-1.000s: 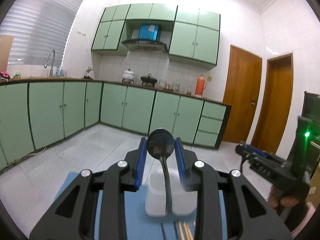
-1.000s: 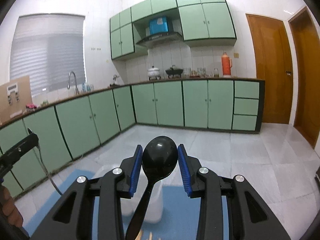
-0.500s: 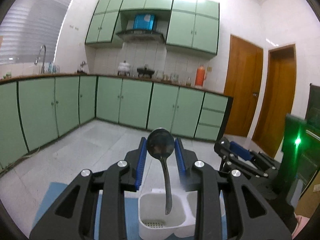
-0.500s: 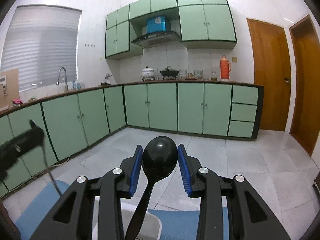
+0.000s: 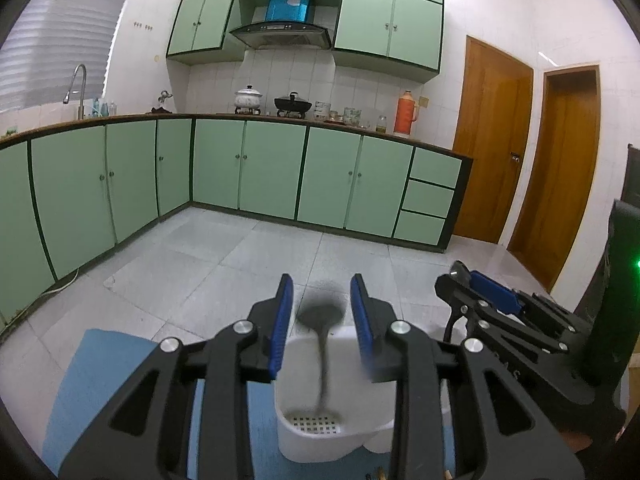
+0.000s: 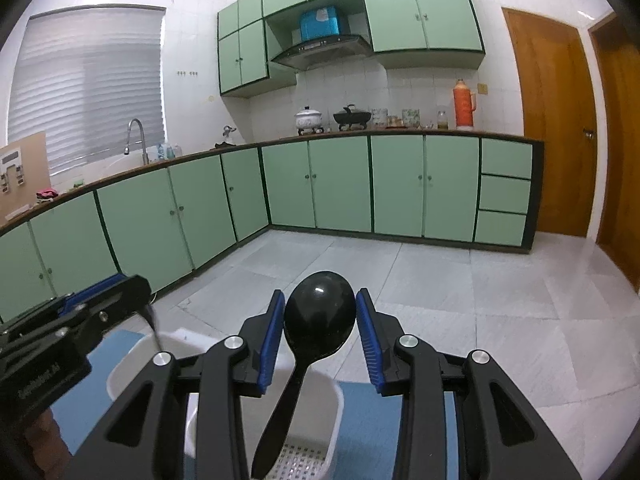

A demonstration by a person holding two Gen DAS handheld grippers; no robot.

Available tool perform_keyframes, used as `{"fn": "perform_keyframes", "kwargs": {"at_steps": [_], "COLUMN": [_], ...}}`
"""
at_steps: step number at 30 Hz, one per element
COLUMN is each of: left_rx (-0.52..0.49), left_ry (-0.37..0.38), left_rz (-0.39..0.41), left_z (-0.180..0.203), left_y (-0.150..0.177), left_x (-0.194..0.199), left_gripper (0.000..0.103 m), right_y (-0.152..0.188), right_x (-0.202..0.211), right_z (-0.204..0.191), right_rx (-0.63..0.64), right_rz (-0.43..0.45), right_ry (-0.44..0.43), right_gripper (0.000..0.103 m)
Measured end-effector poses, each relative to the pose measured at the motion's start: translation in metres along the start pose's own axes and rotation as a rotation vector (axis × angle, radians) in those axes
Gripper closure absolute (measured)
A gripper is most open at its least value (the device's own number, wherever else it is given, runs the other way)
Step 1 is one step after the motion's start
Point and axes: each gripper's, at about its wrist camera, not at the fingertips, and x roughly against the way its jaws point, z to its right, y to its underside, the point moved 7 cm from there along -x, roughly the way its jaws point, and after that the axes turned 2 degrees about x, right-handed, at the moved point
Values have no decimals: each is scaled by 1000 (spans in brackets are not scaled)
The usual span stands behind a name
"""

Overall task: Organize utensils
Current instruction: 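Move both open tools back over the row of chopsticks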

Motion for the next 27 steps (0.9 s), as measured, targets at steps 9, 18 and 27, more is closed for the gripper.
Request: {"fn": "perform_keyframes", "kwargs": {"at_steps": [9,18,27], "left_rx": [9,7,-32], "left_ry": [-2,-22,-43], "left_rz": [25,16,-126], "left_z": [-2,-2,-6], "left_y": [6,39,112], "left_x": [35,101,155], "left_gripper": [42,17,16], "right_y": [9,36,107], "right_x": [36,113,185], "right_z": [9,16,16], "right_rx": [-61,-86,-161], "right_rz": [24,21,-91], "right_ry": [-15,3,-8], "right_gripper": [42,15,13]}}
